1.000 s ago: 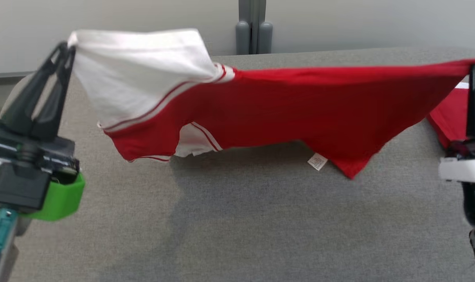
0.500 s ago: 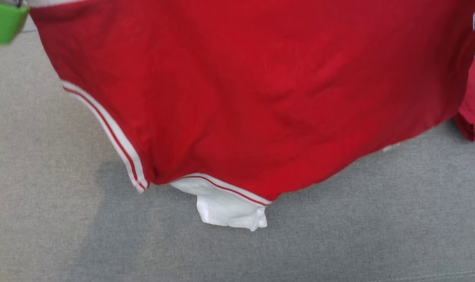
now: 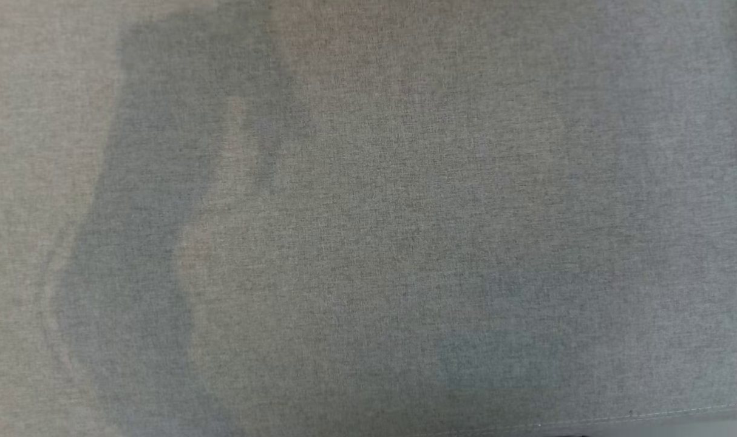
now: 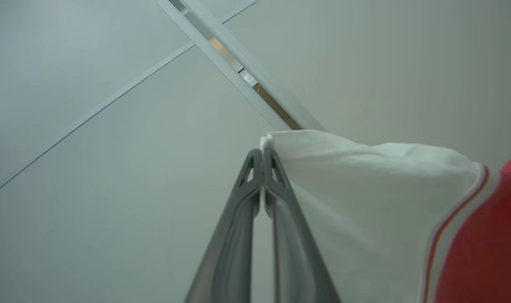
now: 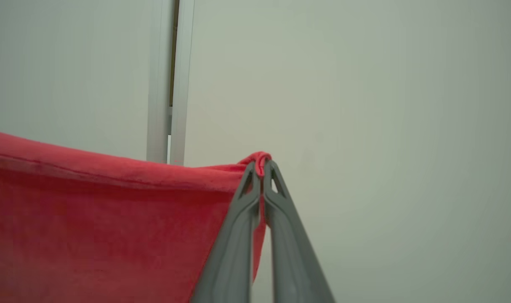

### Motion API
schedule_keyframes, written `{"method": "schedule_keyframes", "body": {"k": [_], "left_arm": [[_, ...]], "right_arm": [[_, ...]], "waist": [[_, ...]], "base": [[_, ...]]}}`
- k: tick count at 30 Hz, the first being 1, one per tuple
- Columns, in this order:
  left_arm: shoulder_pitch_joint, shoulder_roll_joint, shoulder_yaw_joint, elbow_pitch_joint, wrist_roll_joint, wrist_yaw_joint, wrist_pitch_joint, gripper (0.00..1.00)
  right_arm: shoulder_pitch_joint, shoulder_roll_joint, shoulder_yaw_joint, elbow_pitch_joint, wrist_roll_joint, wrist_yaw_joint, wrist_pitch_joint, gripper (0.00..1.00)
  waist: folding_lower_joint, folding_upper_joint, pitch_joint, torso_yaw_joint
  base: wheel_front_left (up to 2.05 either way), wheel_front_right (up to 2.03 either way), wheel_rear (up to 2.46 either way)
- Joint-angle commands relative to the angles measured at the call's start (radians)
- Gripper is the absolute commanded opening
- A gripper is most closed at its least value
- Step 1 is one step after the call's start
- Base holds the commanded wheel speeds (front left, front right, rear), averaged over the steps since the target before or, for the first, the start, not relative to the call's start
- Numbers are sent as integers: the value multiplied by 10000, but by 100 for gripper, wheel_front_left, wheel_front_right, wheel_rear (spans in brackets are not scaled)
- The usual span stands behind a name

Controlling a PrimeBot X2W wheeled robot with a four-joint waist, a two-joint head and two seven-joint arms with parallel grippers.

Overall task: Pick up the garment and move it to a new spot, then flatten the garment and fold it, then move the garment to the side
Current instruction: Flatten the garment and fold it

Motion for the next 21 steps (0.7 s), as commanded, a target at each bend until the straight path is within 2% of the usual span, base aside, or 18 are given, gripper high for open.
{"method": "schedule_keyframes", "body": {"k": [1,5,12,16,21], "left_arm": [[-46,-49,40,-271,173,109,-18,0],[625,-208,234,-945,209,173,-15,0],[2914,-239,613,-1705,13,145,-19,0],[4597,-262,988,-2396,-125,117,-19,0],[7095,-219,1394,-3658,61,173,-20,0]], "right_arm": [[-279,-37,46,230,-173,-10,-118,0],[-411,-70,107,776,-313,-10,-237,0],[842,-34,186,1039,-107,-11,-242,0],[1897,-14,184,815,145,-12,-245,0],[3736,67,-155,-122,610,-12,-245,0]], "waist": [[-1,0,830,-5],[-1,0,936,272],[-1,0,871,659],[-1,0,667,719],[-1,0,56,651]], "base": [[0,0,0],[0,0,0],[0,0,0],[0,0,0],[0,0,0]]}}
